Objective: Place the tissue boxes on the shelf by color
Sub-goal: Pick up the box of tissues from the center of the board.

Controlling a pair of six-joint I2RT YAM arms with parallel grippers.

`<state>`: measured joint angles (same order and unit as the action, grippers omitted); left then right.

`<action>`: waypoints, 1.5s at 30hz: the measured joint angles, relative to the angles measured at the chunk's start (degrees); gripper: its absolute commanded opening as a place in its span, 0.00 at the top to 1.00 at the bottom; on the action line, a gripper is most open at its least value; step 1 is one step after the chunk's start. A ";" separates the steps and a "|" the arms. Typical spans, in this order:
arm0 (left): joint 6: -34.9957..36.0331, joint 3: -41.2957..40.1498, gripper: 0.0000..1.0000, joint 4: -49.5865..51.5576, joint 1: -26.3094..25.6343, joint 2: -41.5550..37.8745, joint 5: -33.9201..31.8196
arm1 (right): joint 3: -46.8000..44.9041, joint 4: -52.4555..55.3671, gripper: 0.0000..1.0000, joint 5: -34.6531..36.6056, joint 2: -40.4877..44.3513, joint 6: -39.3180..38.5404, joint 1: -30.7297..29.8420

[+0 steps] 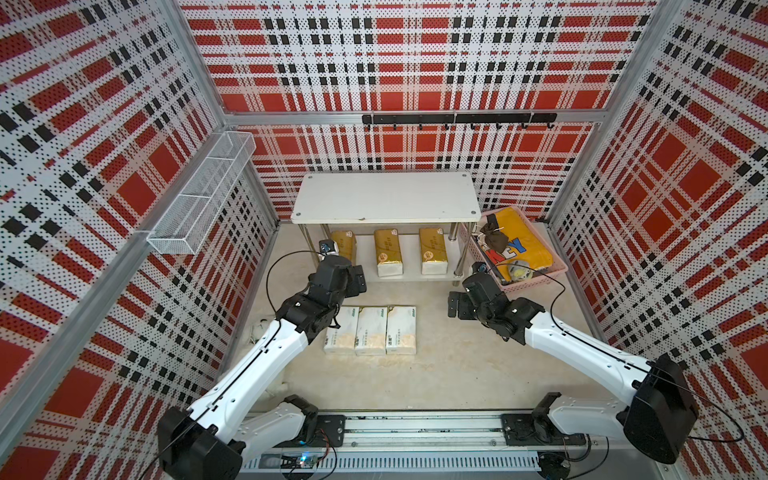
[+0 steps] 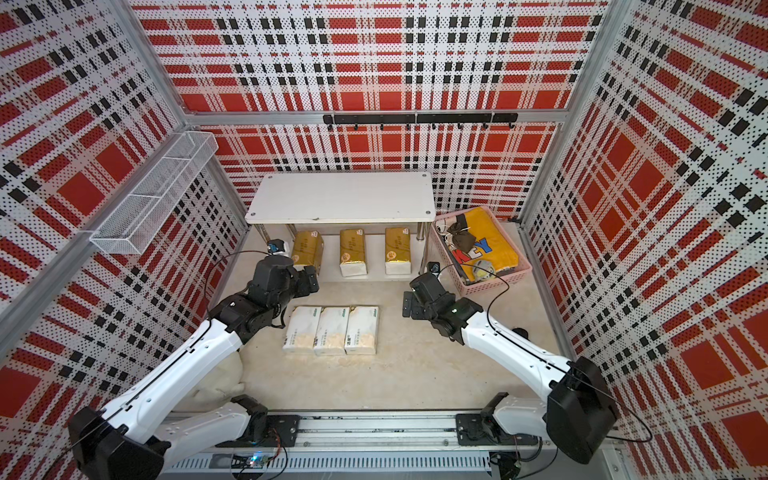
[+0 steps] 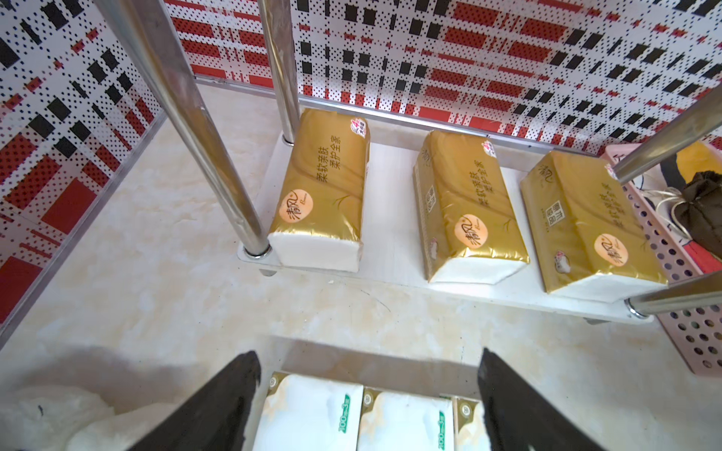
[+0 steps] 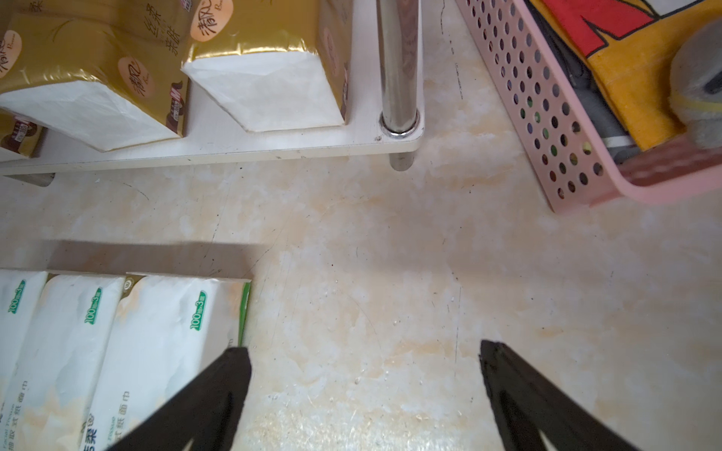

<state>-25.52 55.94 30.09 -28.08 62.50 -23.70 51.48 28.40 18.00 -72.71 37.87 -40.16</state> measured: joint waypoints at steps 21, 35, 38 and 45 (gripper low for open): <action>-9.99 -8.96 0.11 0.61 -8.00 -1.75 -7.39 | 5.81 2.16 0.00 6.49 -13.53 16.22 -21.35; -8.87 -9.35 0.11 -1.36 1.03 -5.14 -6.49 | 14.10 1.42 0.00 6.91 -24.90 18.64 -25.05; -8.59 -9.42 0.11 -1.36 1.05 -5.11 -6.34 | 15.72 1.38 0.00 7.19 -27.26 18.60 -25.35; -8.09 -9.73 0.11 -1.49 1.05 -5.31 -6.16 | 17.81 1.25 0.00 7.61 -29.94 18.64 -26.10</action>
<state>-33.61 46.22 28.60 -27.03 57.19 -29.87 69.30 29.65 25.61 -102.65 56.51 -66.26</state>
